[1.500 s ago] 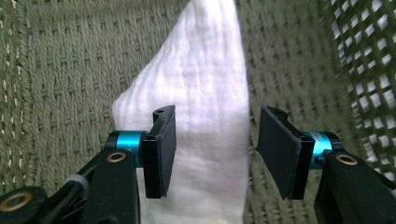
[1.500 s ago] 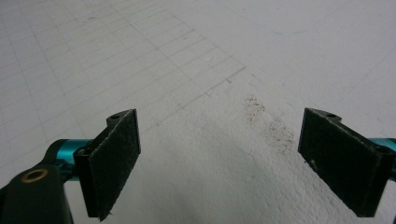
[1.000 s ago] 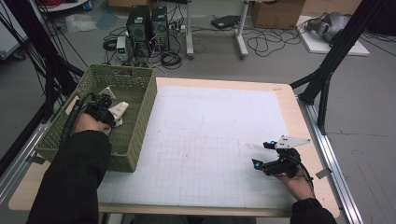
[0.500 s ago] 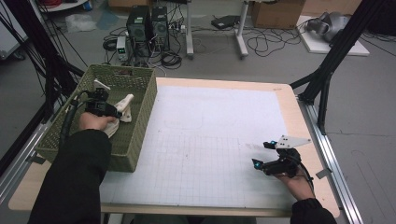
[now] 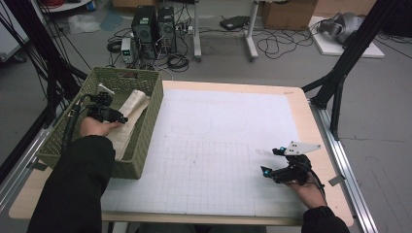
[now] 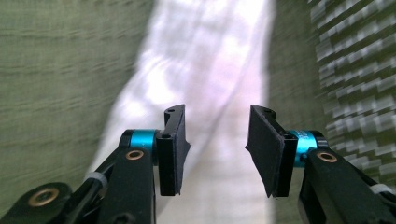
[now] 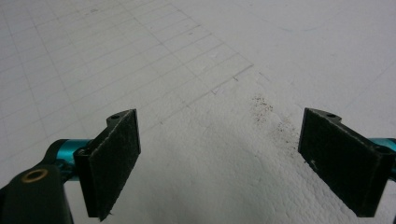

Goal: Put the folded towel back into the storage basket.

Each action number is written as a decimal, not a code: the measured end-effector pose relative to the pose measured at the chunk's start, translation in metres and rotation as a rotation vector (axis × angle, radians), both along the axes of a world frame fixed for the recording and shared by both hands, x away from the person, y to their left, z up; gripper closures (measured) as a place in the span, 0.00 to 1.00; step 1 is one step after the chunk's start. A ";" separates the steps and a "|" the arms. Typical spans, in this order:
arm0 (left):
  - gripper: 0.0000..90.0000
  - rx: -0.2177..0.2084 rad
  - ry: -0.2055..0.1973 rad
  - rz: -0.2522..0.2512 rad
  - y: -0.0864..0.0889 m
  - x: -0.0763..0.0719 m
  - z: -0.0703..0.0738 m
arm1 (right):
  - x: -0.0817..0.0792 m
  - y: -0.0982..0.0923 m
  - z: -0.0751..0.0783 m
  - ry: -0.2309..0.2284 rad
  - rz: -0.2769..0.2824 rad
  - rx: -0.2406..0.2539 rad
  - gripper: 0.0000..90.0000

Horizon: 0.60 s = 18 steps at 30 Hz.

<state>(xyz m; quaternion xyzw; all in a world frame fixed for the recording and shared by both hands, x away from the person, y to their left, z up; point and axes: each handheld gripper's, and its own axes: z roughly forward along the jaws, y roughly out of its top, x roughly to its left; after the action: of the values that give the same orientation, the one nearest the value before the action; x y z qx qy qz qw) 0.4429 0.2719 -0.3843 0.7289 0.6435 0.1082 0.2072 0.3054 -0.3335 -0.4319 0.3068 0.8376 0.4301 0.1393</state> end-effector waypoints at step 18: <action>0.71 0.146 -0.059 -0.130 -0.006 -0.007 0.012 | 0.000 0.000 0.000 0.000 0.005 0.001 0.14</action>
<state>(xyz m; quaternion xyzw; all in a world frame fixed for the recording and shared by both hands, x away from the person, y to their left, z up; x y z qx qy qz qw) 0.4356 0.2658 -0.3725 0.7789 0.5787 0.1627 0.1790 0.3059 -0.3333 -0.4320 0.3047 0.8381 0.4309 0.1378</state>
